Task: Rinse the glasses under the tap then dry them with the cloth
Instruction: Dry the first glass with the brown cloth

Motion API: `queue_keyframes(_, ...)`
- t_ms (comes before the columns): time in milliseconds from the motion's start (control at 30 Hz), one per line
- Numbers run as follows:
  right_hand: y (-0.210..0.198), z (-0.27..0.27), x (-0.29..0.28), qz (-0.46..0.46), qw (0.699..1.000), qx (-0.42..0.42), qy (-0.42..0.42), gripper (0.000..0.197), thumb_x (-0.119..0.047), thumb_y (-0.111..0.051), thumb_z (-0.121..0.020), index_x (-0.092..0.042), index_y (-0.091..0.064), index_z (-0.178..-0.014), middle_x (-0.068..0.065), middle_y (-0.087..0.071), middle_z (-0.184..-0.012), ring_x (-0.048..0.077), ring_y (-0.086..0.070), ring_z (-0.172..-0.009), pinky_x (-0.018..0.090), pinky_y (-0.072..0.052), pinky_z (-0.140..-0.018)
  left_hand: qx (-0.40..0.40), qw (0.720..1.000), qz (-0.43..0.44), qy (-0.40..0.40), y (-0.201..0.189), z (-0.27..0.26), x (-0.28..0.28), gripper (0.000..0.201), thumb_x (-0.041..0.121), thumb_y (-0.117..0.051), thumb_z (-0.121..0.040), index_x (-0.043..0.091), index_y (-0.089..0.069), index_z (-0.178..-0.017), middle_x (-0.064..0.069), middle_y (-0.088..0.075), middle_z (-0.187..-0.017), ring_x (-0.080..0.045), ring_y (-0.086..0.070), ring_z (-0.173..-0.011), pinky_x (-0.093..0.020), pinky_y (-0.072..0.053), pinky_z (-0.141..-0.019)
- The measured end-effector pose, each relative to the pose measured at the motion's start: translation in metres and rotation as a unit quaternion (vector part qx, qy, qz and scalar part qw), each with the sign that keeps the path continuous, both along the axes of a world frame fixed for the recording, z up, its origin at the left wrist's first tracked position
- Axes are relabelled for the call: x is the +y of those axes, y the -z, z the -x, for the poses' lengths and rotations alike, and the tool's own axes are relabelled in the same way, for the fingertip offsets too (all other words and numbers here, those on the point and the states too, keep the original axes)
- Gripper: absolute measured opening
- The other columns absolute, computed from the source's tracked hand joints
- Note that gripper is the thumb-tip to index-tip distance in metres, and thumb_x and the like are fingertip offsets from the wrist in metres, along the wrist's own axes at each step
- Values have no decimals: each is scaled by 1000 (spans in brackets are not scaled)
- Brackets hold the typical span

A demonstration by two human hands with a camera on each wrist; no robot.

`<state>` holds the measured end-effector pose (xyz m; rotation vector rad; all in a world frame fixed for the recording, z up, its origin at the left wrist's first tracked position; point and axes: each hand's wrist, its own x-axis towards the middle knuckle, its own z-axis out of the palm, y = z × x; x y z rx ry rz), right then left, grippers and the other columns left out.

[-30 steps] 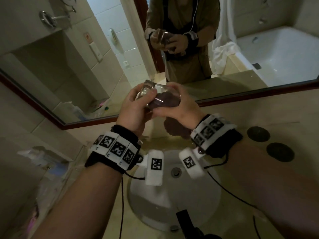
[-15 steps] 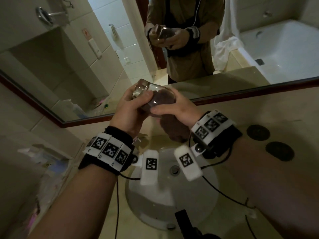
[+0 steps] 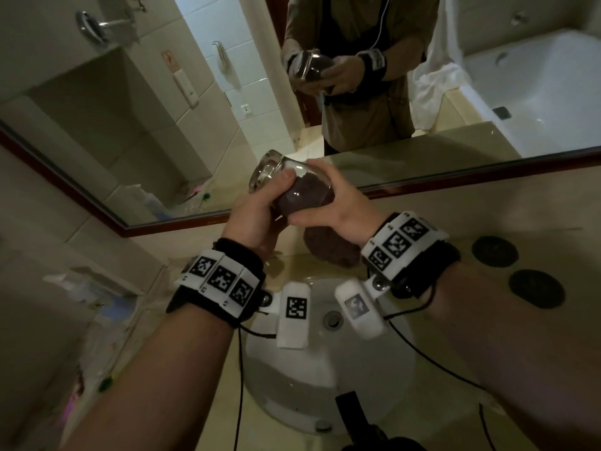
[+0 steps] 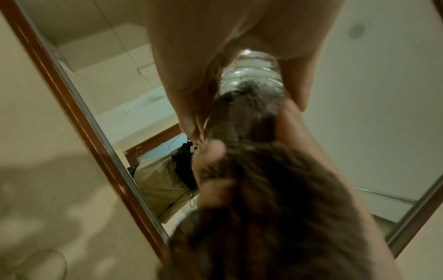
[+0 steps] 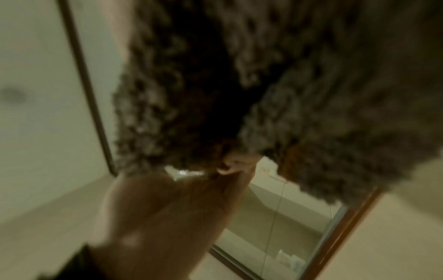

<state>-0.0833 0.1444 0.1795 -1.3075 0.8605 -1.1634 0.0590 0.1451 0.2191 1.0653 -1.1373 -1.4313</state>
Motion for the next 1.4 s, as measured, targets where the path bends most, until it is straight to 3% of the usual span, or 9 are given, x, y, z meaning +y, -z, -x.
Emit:
queue_keyframes(67, 2, 6, -3, -38, 998, -28, -37, 98, -23, -85, -58, -20, -35, -142, 7, -61, -122, 22, -64, -103, 32, -53, -83, -28, 1000, 13, 7, 4, -5, -5, 61, 28, -71, -79, -4, -54, -128, -25, -61, -126, -40, -58, -117, -50, -46, -102)
queue_keyframes(200, 8, 16, -3, -47, 996, -48, -54, 68, -20, -79, -70, -24, -50, -131, 9, -67, -111, 20, -68, -83, 33, -53, -69, -60, 997, 50, -1, 6, -3, -7, 34, 22, -69, -78, 6, -62, -107, -11, -69, -100, -27, -66, -94, -40, -52, -83)
queue_keyframes(300, 16, 19, -4, -30, 999, 5, -24, 71, -30, -81, -68, -25, -52, -132, 2, -67, -114, 19, -67, -96, 41, -52, -85, -72, 994, 67, -39, 9, 0, -8, 47, 19, -72, -77, -2, -56, -117, -11, -66, -99, -25, -66, -89, -34, -54, -74)
queue_keyframes(400, 26, 26, -6, -23, 997, 69, 24, 60, -22, -75, -78, -23, -52, -133, 1, -64, -119, 17, -62, -109, 42, -47, -100, -76, 991, 64, -93, 14, 2, -12, 44, 16, -74, -82, 10, -54, -120, -6, -65, -109, -22, -67, -95, -32, -54, -77)
queue_keyframes(800, 41, 84, 15, -46, 968, 125, 212, 40, -27, -65, -87, -22, -55, -126, -6, -60, -110, 11, -56, -100, 22, -44, -87, -88, 993, -72, -43, 45, 43, -25, 65, 33, -74, -83, 23, -32, -132, -6, -63, -118, -27, -66, -104, -47, -56, -87)
queue_keyframes(933, 47, 113, 21, -56, 946, 135, 291, 41, -29, -65, -87, -17, -56, -126, 1, -61, -115, 15, -56, -105, 28, -44, -92, -94, 991, -94, 12, 57, 72, -29, 63, 32, -77, -80, 15, -46, -132, -9, -67, -117, -24, -67, -94, -37, -56, -71)
queue_keyframes(1067, 51, 143, 34, -72, 928, 139, 339, 41, -29, -66, -87, -15, -57, -124, 1, -62, -113, 16, -57, -103, 30, -45, -92, -94, 987, -100, 79, 67, 105, -28, 30, 28, -72, -85, 14, -63, -109, -6, -72, -108, -26, -67, -91, -35, -54, -67)
queue_keyframes(1233, 61, 179, 51, -93, 909, 109, 392, 32, -23, -66, -88, -17, -59, -119, -3, -61, -101, 14, -58, -91, 22, -44, -75, -110, 983, -107, 100, 84, 145, -33, 70, 30, -83, -68, 20, -51, -129, -4, -66, -120, -26, -67, -101, -38, -57, -75)
queue_keyframes(1400, 76, 205, 59, -126, 882, 87, 445, 18, -27, -69, -83, -29, -64, -100, 6, -70, -103, 25, -66, -94, 45, -53, -88, -190, 970, -87, 124, 101, 186, -36, 69, 44, -86, -50, 38, -55, -111, 4, -68, -110, -22, -65, -101, -44, -53, -86)
